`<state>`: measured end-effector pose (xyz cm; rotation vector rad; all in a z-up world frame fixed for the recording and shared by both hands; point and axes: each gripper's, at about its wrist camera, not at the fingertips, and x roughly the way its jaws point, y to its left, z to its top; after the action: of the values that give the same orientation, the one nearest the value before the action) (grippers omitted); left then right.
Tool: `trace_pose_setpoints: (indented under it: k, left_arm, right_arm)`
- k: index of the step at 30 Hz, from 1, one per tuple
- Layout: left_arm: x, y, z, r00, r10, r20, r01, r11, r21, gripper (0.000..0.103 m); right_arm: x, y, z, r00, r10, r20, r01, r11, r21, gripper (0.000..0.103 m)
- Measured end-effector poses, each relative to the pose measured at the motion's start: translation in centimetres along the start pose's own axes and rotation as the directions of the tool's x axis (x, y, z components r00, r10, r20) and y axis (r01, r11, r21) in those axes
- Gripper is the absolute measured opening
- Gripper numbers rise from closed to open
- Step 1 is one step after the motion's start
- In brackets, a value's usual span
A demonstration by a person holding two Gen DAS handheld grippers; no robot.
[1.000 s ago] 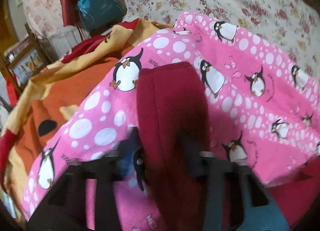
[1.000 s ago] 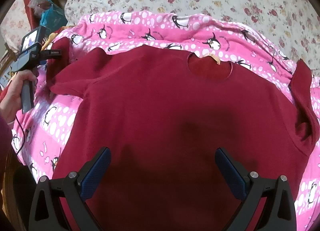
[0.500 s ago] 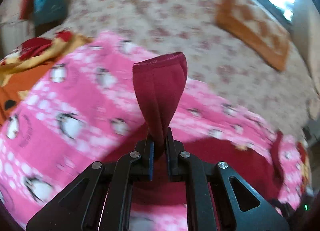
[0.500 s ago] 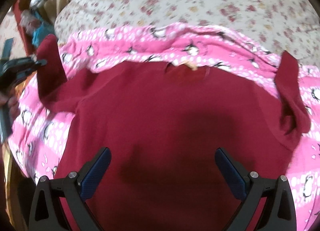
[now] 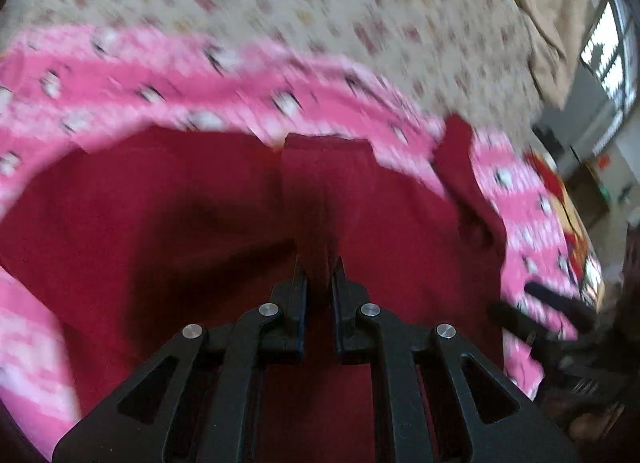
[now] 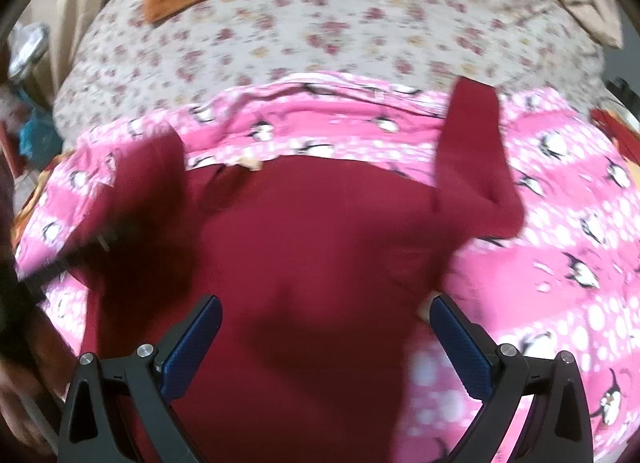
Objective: Fold small clothes
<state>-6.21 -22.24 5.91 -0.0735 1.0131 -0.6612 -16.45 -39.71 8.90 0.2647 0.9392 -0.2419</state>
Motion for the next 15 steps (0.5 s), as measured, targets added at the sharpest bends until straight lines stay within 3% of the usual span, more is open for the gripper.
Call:
trace_pose_setpoints:
  k: [3, 4, 8, 12, 15]
  left_arm:
    - [1.8, -1.5, -1.2, 0.997, 0.007, -0.076, -0.003, 0.999, 0.046, 0.025]
    - [1.5, -1.8, -1.5, 0.997, 0.006, -0.075, 0.000, 0.997, 0.077, 0.031]
    - [-3.5, -1.1, -2.2, 1.000, -0.016, -0.015, 0.018, 0.989, 0.144, 0.068]
    - [-8.4, 2.2, -2.7, 0.993, 0.093, 0.067, -0.103, 0.981, 0.163, 0.073]
    - [-10.3, 6.1, -3.1, 0.958, 0.264, 0.113, -0.279, 0.949, 0.146, 0.073]
  right_arm:
    - [0.2, -1.3, -0.1, 1.000, -0.006, -0.011, 0.006, 1.000, 0.030, 0.103]
    - [0.4, -1.4, 0.0, 1.000, 0.000, -0.015, 0.000, 0.999, 0.033, 0.103]
    - [0.7, -0.7, 0.2, 0.999, 0.041, -0.015, -0.041, 0.999, 0.018, 0.103]
    - [1.6, 1.1, 0.8, 0.995, 0.094, -0.015, -0.094, 0.995, -0.028, 0.103]
    - [3.0, 2.5, 1.0, 0.994, 0.101, -0.032, -0.103, 0.992, -0.069, 0.103]
